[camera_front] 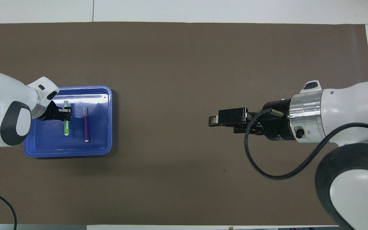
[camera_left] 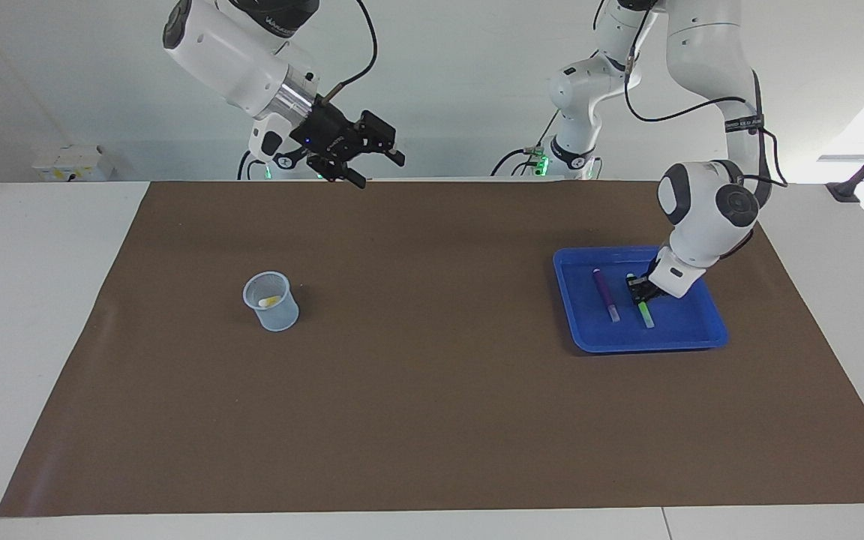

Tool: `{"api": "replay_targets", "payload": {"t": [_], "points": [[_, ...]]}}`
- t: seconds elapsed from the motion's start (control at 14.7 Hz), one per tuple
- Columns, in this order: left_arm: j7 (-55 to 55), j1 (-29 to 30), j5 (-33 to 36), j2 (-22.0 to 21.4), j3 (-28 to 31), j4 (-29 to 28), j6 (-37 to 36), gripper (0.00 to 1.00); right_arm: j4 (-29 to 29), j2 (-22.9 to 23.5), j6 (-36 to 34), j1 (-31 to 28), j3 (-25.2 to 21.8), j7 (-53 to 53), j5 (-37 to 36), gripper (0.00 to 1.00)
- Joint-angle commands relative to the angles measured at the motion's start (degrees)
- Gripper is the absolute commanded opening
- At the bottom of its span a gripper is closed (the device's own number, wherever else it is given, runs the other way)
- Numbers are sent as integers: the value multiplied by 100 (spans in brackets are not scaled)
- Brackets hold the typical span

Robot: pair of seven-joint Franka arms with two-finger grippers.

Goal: Transfer and insert pens with both arms
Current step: 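Grasp the green pen with the left gripper while the right gripper withdraws, then lift the green pen toward the right gripper and grasp its tip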

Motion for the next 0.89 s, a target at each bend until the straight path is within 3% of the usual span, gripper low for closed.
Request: {"api": "replay_targets", "payload": {"t": [0.0,0.41,0.82], "points": [[-605,-104,-349,220,-49,841,-841,0,-514,-325,525,249,8,246,265,100],[-3098,-456,-1701,150,-137,1792,-2080,0,-752,-343,1404,653,16,554,564,100],[-6377,-474,-3687,-245,-647,1775,-2082,0,-981,-317,2589,1188,25,650,977,98]]}}
